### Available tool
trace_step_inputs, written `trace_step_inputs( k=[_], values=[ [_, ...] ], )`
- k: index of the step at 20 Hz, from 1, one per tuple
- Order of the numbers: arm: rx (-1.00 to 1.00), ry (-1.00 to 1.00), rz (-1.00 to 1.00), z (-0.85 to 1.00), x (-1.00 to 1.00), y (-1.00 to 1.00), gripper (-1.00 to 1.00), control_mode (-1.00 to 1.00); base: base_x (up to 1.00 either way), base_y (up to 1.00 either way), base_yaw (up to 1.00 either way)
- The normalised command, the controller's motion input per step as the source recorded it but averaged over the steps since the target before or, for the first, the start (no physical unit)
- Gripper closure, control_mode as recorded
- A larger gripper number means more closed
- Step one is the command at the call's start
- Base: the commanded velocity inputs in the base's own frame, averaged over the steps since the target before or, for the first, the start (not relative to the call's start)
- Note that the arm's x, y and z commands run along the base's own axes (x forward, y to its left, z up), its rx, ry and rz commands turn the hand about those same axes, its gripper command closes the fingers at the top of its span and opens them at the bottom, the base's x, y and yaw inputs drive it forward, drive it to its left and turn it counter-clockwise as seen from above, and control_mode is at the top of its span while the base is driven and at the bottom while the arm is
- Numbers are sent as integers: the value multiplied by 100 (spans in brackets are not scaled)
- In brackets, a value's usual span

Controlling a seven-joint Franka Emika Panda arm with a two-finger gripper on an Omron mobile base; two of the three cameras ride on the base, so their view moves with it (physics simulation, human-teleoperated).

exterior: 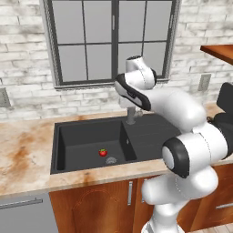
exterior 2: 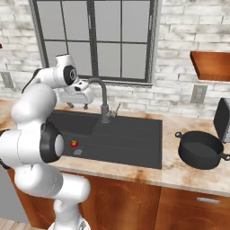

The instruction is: Dump the tomato from the pot into the sink. Then turn on the water and wash the tomato. Then turn off the water and put the tomato back in the pot.

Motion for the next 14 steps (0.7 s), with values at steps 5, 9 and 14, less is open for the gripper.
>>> trace_step_inputs(
  k=[5, 9, 14],
  values=[
    [0, 0, 6, -1, 0, 54, -100, -100, 0, 0, 0],
    [0, 1, 4, -20, 0, 60, -100, -100, 0, 0, 0],
    [0, 1, 3, -26, 0, 69, -100, -100, 0, 0, 0]
  ],
)
